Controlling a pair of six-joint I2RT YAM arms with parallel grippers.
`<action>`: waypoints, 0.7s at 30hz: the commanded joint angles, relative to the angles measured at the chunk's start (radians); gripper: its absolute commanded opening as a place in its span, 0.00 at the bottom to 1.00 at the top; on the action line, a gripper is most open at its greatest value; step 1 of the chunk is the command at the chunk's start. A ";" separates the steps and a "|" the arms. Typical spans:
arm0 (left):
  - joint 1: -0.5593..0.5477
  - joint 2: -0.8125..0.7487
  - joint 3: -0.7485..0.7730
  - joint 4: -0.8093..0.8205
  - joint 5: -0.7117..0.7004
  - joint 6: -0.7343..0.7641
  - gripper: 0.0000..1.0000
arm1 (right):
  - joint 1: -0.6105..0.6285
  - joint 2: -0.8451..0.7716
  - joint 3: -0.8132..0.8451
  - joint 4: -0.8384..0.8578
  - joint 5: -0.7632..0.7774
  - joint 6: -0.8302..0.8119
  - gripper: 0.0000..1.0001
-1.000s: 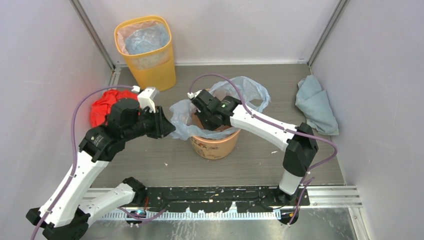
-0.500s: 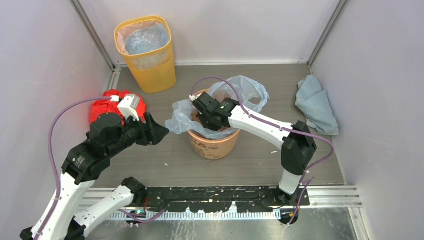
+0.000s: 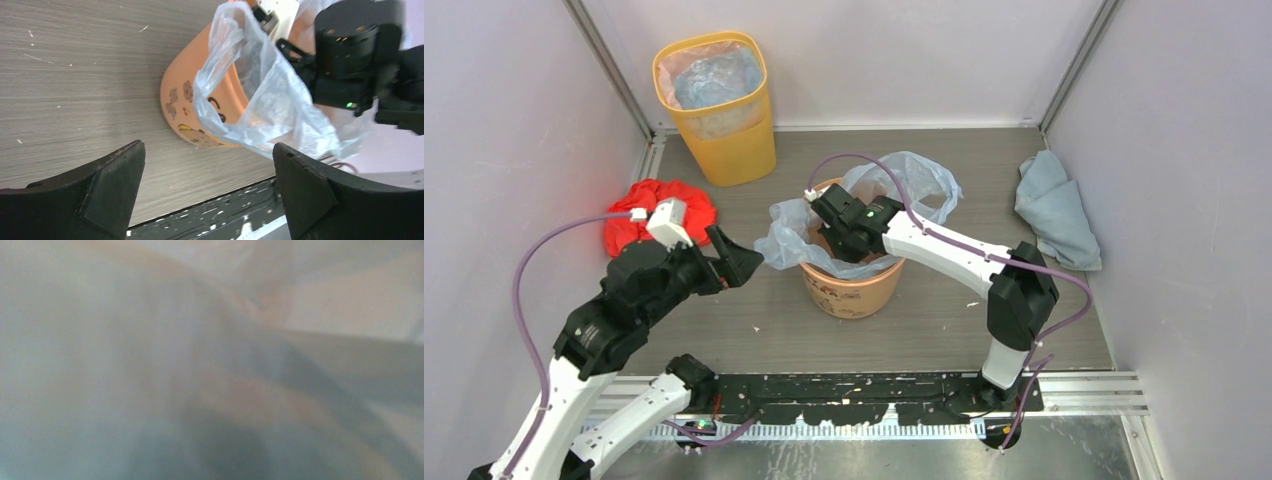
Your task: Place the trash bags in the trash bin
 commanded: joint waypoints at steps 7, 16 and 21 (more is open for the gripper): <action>0.006 -0.003 0.067 0.143 0.074 -0.310 1.00 | -0.002 -0.072 0.001 0.037 -0.010 0.011 0.01; 0.065 -0.011 -0.190 0.426 0.215 -0.630 1.00 | -0.003 -0.095 0.010 0.037 -0.015 0.008 0.01; 0.095 -0.096 -0.228 0.351 0.100 -0.662 1.00 | -0.002 -0.107 0.011 0.032 -0.021 0.000 0.01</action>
